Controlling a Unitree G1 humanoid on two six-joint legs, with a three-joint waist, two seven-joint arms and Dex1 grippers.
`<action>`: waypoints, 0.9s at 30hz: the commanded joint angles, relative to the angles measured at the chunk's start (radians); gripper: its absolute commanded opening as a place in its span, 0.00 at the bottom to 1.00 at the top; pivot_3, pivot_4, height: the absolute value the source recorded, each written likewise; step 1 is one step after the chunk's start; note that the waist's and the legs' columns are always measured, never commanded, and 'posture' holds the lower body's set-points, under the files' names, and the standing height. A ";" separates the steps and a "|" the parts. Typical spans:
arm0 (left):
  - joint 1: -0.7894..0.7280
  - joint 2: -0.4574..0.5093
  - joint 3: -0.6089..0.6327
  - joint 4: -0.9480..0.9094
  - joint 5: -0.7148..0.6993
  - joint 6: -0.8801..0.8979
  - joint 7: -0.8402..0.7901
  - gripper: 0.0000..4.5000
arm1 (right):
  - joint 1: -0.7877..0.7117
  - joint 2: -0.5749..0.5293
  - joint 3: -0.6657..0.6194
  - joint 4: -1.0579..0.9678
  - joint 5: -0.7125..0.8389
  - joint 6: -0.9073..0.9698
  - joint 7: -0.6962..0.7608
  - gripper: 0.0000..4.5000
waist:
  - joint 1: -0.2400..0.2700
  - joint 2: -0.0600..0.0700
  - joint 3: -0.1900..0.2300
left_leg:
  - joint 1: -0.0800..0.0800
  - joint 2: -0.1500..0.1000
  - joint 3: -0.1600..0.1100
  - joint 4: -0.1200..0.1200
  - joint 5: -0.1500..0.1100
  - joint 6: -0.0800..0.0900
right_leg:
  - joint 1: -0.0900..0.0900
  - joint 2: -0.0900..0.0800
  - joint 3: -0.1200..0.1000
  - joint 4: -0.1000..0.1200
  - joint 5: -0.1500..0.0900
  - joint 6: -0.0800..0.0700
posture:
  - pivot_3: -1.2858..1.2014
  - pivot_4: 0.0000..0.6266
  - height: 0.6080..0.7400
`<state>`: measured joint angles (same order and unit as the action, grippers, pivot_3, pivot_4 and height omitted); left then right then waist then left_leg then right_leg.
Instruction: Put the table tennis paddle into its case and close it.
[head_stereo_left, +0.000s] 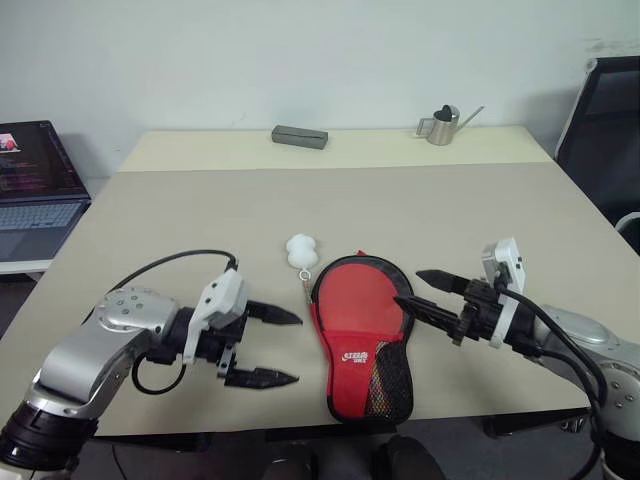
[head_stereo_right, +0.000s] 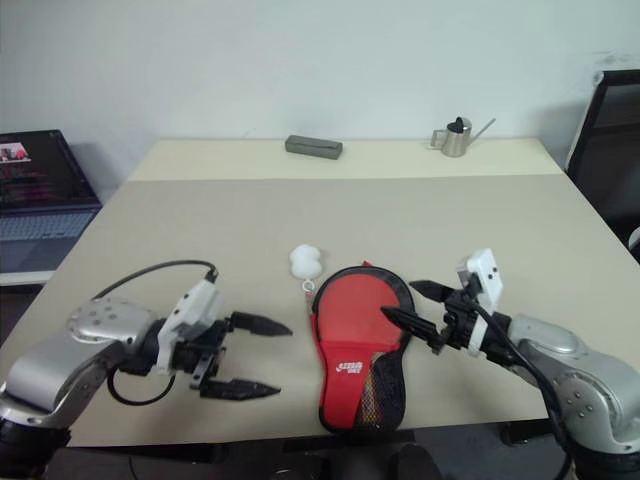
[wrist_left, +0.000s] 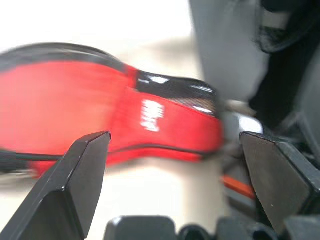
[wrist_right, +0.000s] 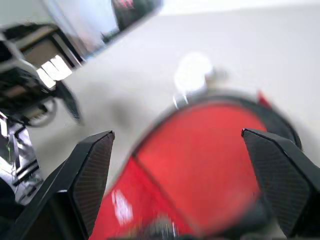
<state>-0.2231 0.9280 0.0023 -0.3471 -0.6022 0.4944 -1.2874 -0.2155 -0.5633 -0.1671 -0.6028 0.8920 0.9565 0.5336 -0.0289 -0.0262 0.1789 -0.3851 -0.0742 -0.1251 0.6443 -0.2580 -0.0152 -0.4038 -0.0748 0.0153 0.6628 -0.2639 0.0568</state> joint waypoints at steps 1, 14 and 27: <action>-0.007 0.014 0.061 0.040 0.033 -0.024 0.039 1.00 | -0.031 -0.033 0.074 -0.004 -0.070 -0.090 0.076 1.00 | 0.000 0.000 0.000 | 0.000 0.000 0.000 0.000 0.000 0.000 | -0.001 0.000 0.000 0.000 0.000 0.000 | 0.52 0.24 1.00; -0.092 -0.050 0.147 0.271 0.223 -0.184 0.284 1.00 | -0.160 0.105 0.360 0.208 -0.363 -0.282 0.092 1.00 | 0.000 -0.001 0.000 | 0.000 0.000 -0.001 0.000 -0.001 -0.002 | -0.001 0.000 0.000 0.000 0.001 0.000 | 0.52 0.24 1.00; -0.301 -0.183 0.033 0.478 0.275 -0.134 0.301 1.00 | -0.155 0.200 0.415 0.496 -0.584 -0.486 0.095 1.00 | -0.002 -0.001 0.000 | 0.000 -0.001 -0.001 0.000 -0.001 -0.004 | -0.002 0.001 0.000 0.002 0.001 -0.001 | 0.52 0.24 1.00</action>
<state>-0.4926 0.7516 0.0410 0.1162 -0.3304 0.3509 -0.9905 -0.3671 -0.3797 0.2567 -0.1026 0.3213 0.5074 0.6309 -0.0311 -0.0268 0.1792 -0.3851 -0.0746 -0.1261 0.6448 -0.2587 -0.0190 -0.4060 -0.0737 0.0155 0.6643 -0.2631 0.0562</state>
